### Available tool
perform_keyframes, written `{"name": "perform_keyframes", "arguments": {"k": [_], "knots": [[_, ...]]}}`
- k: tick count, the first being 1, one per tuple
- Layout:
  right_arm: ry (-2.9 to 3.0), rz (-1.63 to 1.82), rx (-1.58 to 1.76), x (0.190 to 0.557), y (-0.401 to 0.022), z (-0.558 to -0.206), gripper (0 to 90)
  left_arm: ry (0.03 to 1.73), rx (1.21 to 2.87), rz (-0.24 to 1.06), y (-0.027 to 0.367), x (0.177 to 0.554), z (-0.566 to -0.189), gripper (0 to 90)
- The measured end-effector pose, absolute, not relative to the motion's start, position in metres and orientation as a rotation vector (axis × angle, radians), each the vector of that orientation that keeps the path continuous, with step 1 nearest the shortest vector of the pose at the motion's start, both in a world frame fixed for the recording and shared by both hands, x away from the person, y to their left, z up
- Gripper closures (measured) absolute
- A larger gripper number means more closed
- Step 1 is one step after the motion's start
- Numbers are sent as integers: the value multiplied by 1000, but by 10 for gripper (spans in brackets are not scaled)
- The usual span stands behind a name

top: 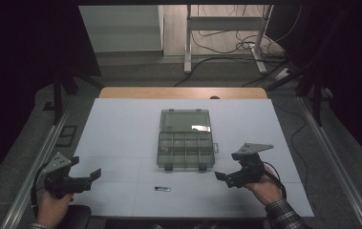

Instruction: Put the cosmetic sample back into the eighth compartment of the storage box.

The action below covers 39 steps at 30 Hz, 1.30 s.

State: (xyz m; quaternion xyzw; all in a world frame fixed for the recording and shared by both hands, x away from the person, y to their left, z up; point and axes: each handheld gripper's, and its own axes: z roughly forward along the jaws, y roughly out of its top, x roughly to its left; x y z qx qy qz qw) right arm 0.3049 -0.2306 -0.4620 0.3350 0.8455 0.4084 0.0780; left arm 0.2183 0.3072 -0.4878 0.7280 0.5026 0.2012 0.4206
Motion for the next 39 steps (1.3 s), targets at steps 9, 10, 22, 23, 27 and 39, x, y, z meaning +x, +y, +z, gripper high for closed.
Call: {"name": "perform_keyframes", "arguments": {"k": [9, 10, 22, 23, 27, 39], "knots": [[2565, 1198, 979, 307, -218, -463, 0, 1260, 1822, 500, 308, 218, -488, 11], [2569, 1198, 980, 307, -217, -463, 0, 1260, 1822, 500, 308, 218, -488, 11], [2620, 1166, 950, 311, -201, -466, 0, 1260, 1821, 498, 308, 218, -488, 10], [2625, 1164, 946, 311, -200, -467, 0, 1260, 1820, 498, 308, 218, -488, 11], [2637, 1153, 936, 312, -195, -467, 0, 1260, 1819, 497, 308, 218, -488, 11], [2675, 1142, 919, 316, -180, -468, 0, 1262, 1814, 494, 309, 218, -488, 11]]}}
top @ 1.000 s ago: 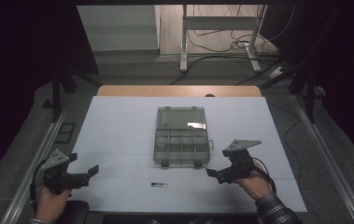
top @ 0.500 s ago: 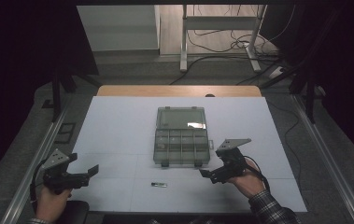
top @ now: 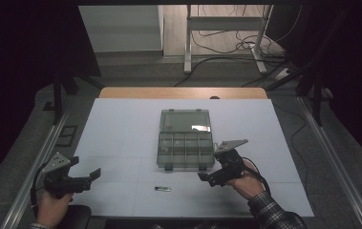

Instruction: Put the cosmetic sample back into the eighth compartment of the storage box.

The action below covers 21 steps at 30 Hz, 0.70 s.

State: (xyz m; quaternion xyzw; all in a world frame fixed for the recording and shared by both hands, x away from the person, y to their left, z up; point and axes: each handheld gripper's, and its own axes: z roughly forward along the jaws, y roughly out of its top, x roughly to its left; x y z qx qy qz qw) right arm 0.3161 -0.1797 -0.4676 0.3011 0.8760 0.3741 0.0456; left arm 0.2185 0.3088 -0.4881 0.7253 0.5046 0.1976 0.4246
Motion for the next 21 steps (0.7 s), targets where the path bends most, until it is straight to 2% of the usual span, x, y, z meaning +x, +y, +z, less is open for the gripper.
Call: {"name": "perform_keyframes", "arguments": {"k": [21], "knots": [[2769, 1005, 903, 320, -146, -472, 0, 1263, 1812, 491, 309, 219, -488, 11]]}}
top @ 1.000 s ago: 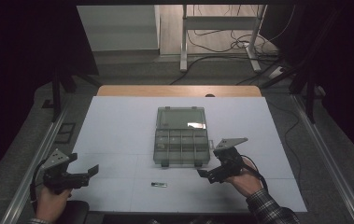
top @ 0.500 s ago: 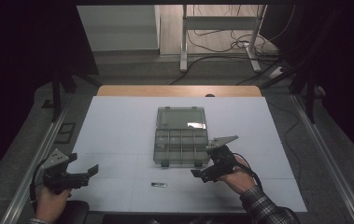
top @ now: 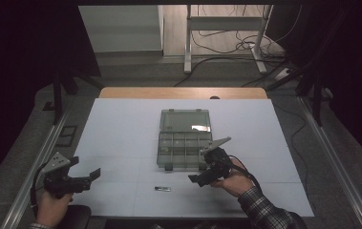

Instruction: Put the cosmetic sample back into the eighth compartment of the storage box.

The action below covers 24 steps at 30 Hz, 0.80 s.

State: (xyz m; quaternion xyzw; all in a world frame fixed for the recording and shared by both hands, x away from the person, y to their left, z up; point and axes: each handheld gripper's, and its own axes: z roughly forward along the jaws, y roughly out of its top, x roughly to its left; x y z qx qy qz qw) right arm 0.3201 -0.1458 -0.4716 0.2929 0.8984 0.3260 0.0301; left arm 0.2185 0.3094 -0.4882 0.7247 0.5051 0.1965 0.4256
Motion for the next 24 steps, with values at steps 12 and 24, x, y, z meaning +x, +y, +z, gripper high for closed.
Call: {"name": "perform_keyframes", "arguments": {"k": [12, 24], "knots": [[2837, 910, 830, 320, -121, -477, 67, 1263, 1812, 490, 309, 219, -488, 11], [2938, 852, 693, 317, -94, -486, 376, 1265, 1805, 483, 310, 219, -488, 11]]}}
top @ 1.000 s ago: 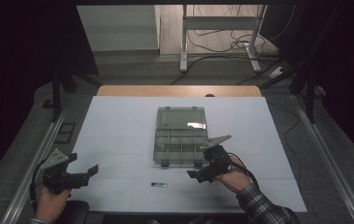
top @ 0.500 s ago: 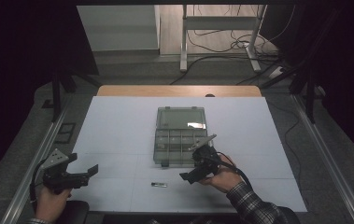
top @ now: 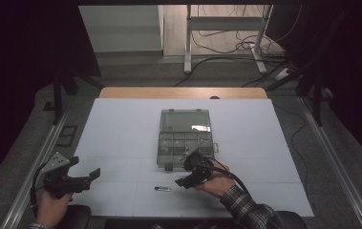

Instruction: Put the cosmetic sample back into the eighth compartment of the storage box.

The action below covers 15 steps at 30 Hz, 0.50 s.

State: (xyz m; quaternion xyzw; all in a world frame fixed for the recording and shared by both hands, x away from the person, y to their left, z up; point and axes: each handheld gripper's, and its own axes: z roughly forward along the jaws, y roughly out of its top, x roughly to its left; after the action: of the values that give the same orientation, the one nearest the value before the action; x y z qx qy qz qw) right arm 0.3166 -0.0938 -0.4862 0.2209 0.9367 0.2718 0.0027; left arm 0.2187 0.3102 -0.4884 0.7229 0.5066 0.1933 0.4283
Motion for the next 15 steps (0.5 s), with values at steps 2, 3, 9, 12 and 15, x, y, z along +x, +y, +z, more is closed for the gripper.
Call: {"name": "perform_keyframes", "arguments": {"k": [2, 3, 9, 12, 15], "knots": [[2953, 847, 665, 316, -88, -488, 424, 1265, 1805, 482, 310, 219, -488, 11], [2962, 843, 650, 315, -86, -489, 446, 1265, 1805, 482, 310, 219, -488, 11], [3017, 859, 595, 314, -71, -493, 560, 1266, 1801, 480, 311, 219, -489, 11], [3036, 860, 569, 312, -64, -495, 617, 1266, 1801, 479, 311, 219, -489, 11], [3054, 845, 523, 310, -56, -498, 664, 1266, 1801, 478, 311, 219, -489, 11]]}}
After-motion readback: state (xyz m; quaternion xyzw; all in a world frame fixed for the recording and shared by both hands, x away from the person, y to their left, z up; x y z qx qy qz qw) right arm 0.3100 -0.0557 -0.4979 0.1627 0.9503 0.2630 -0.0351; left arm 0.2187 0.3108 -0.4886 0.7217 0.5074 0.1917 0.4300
